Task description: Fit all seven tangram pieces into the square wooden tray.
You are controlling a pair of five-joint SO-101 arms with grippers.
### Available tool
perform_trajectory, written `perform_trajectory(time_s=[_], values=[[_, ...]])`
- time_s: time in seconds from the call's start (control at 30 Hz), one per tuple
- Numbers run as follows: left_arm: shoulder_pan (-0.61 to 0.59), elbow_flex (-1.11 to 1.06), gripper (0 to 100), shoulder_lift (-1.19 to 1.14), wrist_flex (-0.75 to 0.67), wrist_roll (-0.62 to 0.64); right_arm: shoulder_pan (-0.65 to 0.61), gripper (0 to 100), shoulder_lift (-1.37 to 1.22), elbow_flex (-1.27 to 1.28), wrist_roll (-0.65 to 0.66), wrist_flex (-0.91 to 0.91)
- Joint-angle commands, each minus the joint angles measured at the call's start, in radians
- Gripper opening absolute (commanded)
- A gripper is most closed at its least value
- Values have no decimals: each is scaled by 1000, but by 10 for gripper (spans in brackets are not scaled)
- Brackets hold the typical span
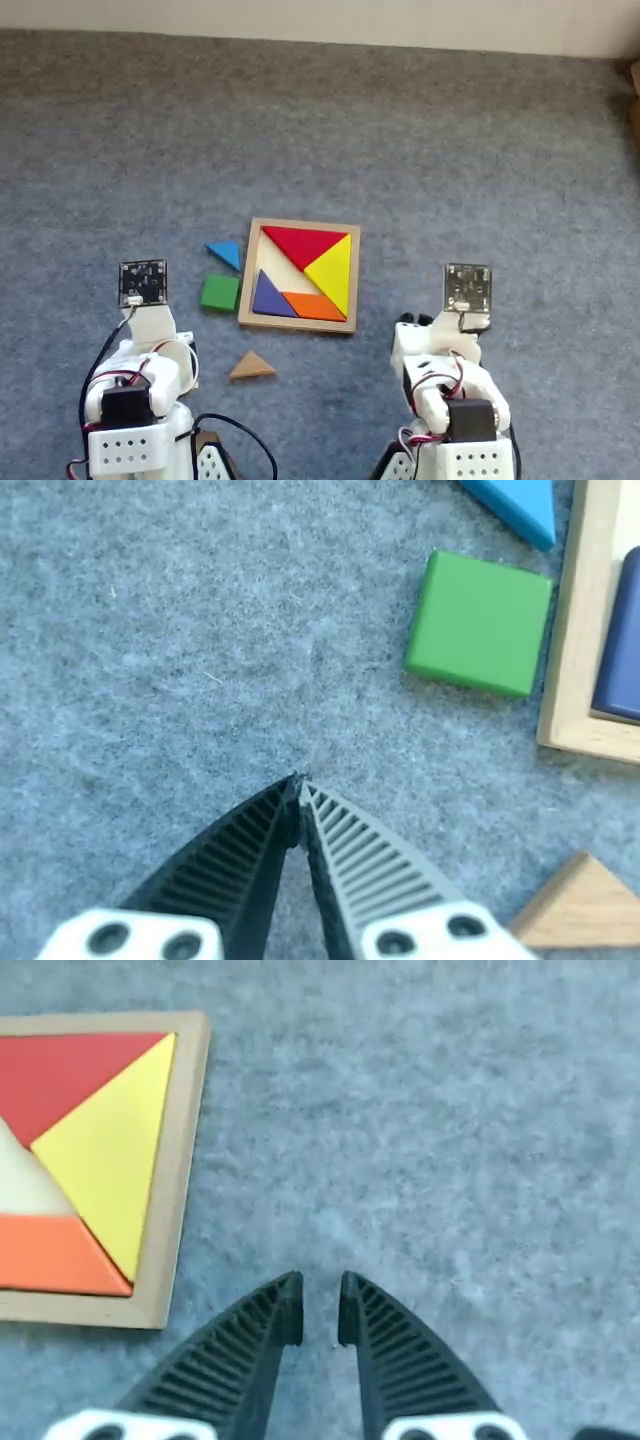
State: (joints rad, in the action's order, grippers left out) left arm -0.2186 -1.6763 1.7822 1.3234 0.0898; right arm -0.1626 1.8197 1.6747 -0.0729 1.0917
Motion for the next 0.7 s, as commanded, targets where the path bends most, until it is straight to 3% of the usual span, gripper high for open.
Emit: perform_trajectory(time_s=[0.0, 0.17, 0.27, 0.4, 0.43, 0.67], values=[[38, -21, 9, 36, 5, -11, 16, 74, 18, 147, 6, -7], [64, -5, 11, 38, 3, -12, 16, 74, 18, 145, 9, -5], [15, 79, 11, 38, 2, -58, 16, 74, 18, 145, 9, -5], [-59, 203, 7, 38, 2, -582, 16, 74, 18, 145, 9, -5], [-70, 220, 7, 38, -11, -651, 16, 74, 18, 145, 9, -5], [-91, 355, 11, 27, -89, -582, 16, 74, 18, 145, 9, -5]])
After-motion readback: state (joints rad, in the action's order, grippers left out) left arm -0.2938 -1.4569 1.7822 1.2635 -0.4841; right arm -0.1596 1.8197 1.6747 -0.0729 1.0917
